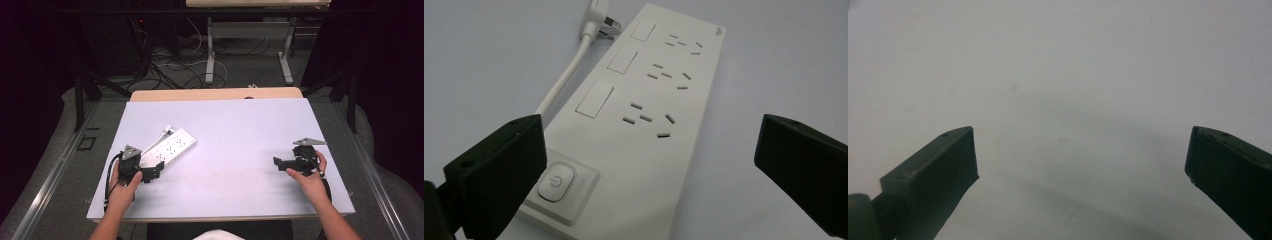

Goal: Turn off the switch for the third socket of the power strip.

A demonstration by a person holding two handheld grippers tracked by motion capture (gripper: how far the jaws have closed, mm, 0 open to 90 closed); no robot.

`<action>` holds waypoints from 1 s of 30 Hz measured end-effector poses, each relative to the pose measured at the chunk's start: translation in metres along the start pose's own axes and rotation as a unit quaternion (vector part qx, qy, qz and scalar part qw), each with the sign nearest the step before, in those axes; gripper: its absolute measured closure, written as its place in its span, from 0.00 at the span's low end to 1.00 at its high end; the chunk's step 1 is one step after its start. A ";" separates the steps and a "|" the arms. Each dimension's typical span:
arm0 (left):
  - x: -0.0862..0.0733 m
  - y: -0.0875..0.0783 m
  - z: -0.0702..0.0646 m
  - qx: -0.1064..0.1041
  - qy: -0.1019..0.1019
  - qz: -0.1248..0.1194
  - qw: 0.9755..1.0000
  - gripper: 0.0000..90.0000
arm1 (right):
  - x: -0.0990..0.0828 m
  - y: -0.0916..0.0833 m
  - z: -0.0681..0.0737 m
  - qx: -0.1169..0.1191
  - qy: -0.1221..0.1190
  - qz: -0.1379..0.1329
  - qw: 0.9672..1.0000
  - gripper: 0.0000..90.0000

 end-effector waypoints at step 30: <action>0.026 -0.018 0.001 -0.005 -0.011 -0.024 1.000 0.00 | -0.004 -0.021 0.027 0.004 -0.046 -0.034 0.998 0.05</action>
Point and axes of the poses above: each handheld gripper's, and its own axes: y roughly forward along the jaws, x roughly out of its top, z roughly to its left, the point moved 10 cm from there along y, roughly forward along the jaws, and after that the axes turned 15 degrees about x, right-handed, at the moved point
